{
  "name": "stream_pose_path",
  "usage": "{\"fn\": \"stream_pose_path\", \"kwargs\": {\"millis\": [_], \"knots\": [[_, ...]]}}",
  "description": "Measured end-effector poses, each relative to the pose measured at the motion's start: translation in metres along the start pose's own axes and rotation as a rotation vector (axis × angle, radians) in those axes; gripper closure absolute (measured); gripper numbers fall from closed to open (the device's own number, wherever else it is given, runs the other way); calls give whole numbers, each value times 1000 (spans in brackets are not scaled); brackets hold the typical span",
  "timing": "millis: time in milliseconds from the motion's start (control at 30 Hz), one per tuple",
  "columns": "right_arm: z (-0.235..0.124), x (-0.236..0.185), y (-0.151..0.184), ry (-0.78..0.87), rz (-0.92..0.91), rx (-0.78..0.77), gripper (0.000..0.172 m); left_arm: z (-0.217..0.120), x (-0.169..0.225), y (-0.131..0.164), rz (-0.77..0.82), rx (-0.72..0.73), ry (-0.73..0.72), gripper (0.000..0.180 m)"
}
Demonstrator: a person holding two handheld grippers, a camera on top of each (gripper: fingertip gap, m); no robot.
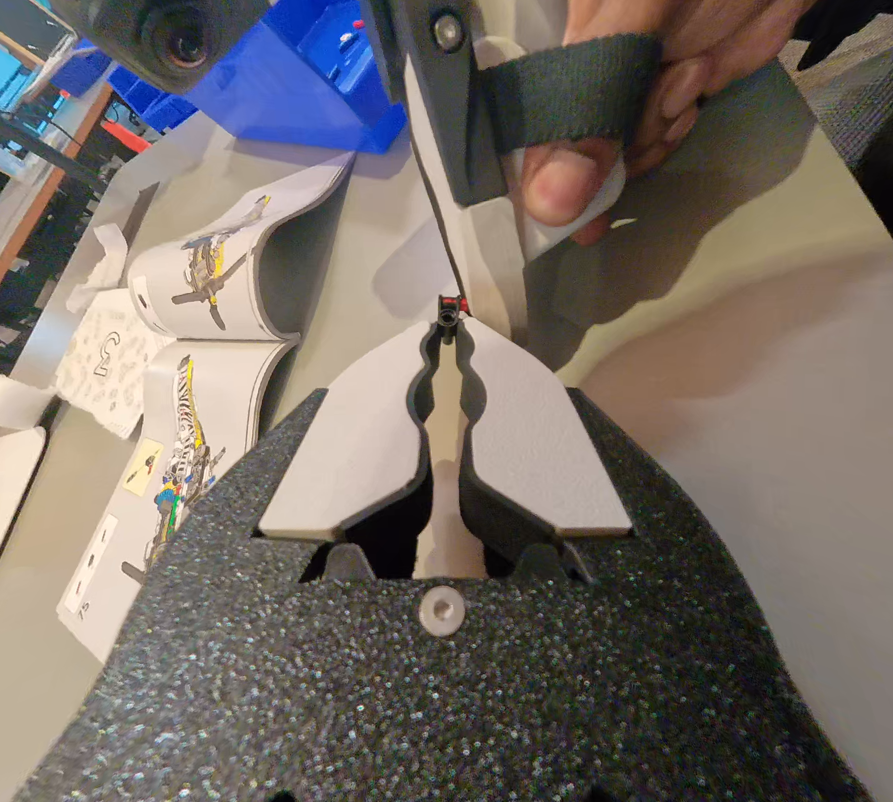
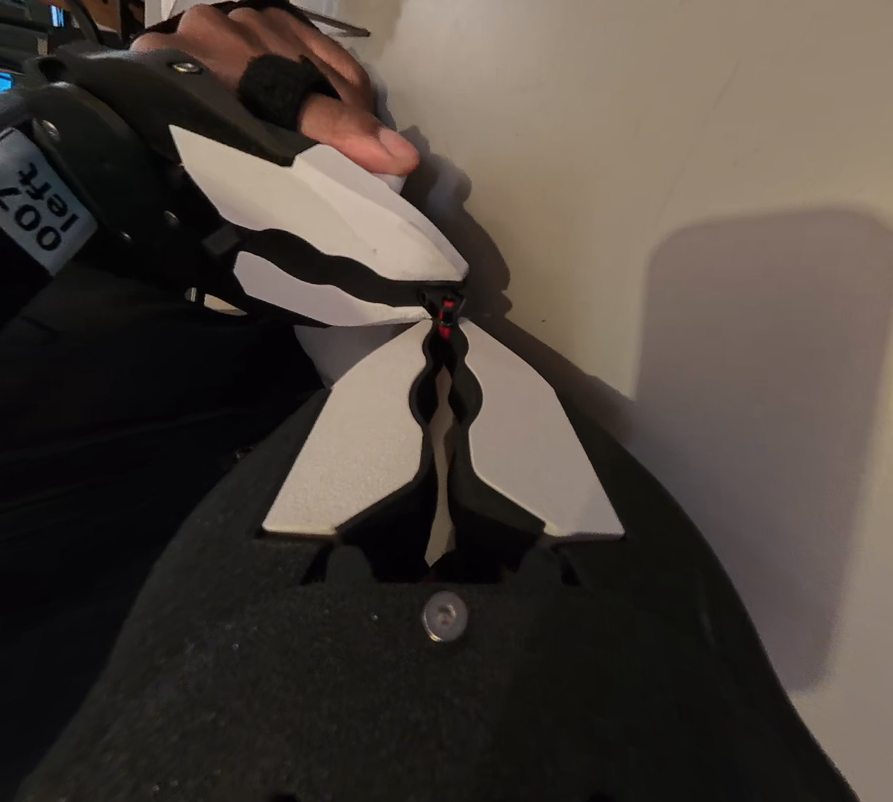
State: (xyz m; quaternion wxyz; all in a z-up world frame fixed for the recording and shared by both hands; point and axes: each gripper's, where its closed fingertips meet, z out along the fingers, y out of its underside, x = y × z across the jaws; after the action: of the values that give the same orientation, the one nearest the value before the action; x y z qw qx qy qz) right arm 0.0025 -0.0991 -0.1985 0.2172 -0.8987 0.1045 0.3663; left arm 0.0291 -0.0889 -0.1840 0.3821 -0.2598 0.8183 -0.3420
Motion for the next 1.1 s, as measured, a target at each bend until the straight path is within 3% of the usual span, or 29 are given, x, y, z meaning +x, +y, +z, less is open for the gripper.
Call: {"fn": "stream_pose_path", "kwargs": {"millis": [833,900,967,1100], "knots": [[-6,5,-13,11,13,133,170,1,-12,4,-174,-35,-11,177],[-5,6,-6,17,21,88,170,-2,-32,19,-228,-90,-113,179],[-6,8,0,34,21,79,170,-9,-41,22,-347,-58,-94,180],[-8,8,-3,-27,75,79,170,-2,-26,16,-199,-66,-56,179]]}}
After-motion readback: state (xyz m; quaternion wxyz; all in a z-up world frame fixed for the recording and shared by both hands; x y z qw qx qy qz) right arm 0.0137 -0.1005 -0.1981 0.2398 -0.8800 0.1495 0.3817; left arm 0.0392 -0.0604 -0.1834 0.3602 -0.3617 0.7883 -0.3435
